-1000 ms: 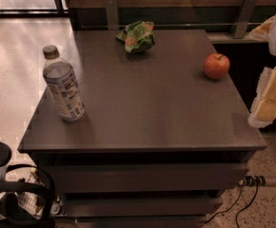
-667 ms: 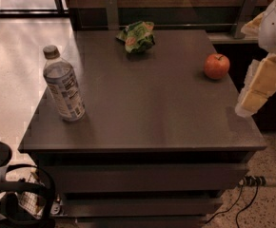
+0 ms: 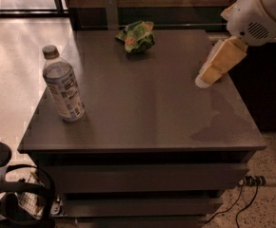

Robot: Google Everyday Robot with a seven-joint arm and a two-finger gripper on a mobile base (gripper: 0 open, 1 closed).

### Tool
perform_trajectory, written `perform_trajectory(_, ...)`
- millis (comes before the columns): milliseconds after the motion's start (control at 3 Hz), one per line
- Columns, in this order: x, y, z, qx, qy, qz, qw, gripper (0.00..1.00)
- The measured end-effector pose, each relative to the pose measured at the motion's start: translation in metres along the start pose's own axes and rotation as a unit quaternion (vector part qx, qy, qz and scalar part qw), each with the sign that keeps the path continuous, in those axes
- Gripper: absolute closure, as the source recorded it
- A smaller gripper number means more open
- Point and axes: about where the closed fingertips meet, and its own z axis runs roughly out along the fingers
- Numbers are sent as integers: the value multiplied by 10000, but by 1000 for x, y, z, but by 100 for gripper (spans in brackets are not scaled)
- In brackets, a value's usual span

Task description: Move green rice chip bag near blue plastic bottle

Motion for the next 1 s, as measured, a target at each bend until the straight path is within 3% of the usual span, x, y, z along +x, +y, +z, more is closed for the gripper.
perform_trajectory(333,-24,-27,19,291,-382,264,9985,0)
perform_trajectory(667,-47,-53,38,599,-505,411,9961,0)
perform_trajectory(1000,-53,-72,62,800,-443,602,9940,0)
